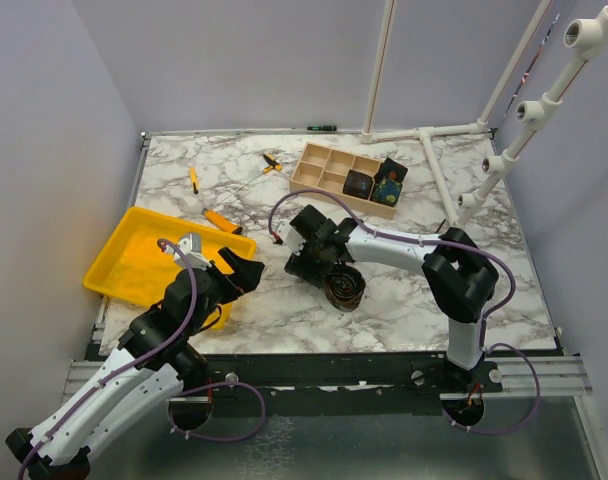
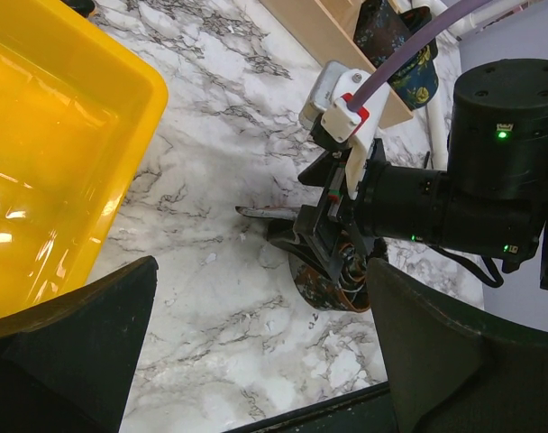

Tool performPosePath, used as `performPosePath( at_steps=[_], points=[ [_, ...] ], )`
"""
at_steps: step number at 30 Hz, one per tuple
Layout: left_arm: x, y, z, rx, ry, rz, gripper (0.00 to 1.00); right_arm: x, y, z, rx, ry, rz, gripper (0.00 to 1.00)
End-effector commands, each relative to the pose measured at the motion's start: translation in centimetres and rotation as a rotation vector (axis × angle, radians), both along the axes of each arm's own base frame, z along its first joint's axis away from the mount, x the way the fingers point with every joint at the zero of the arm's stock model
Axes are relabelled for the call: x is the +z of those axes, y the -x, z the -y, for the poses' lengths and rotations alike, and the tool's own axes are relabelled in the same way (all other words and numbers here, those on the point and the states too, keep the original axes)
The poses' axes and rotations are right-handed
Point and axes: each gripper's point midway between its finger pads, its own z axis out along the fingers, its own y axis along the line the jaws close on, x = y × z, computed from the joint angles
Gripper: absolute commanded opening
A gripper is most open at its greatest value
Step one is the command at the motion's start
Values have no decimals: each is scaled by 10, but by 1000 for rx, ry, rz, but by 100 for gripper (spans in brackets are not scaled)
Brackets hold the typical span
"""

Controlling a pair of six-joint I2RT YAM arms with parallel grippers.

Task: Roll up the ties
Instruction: Flatten out the tie at the center of the board.

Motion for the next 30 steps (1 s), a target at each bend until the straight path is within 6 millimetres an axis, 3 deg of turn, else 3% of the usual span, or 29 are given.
performPosePath(
  at_steps=[1,9,17,23,25,30],
  points=[
    [3,0,-2,7,-4,8,99,0,5,7,11,9,-10,79],
    [2,0,-2,8,-3,8,99,25,9,5,24,-49,13,83],
    [2,0,0,2,3,3,99,-5,5,10,13,32,-10,75],
    [5,1,0,-4,8,10,99,-16,4,9,9,54,-29,70],
    [5,1,0,-5,10,8,99,-19,3,9,6,63,-30,64],
    [7,1,0,-3,14,16,99,-2,-11,6,-56,40,32,18]
  ],
)
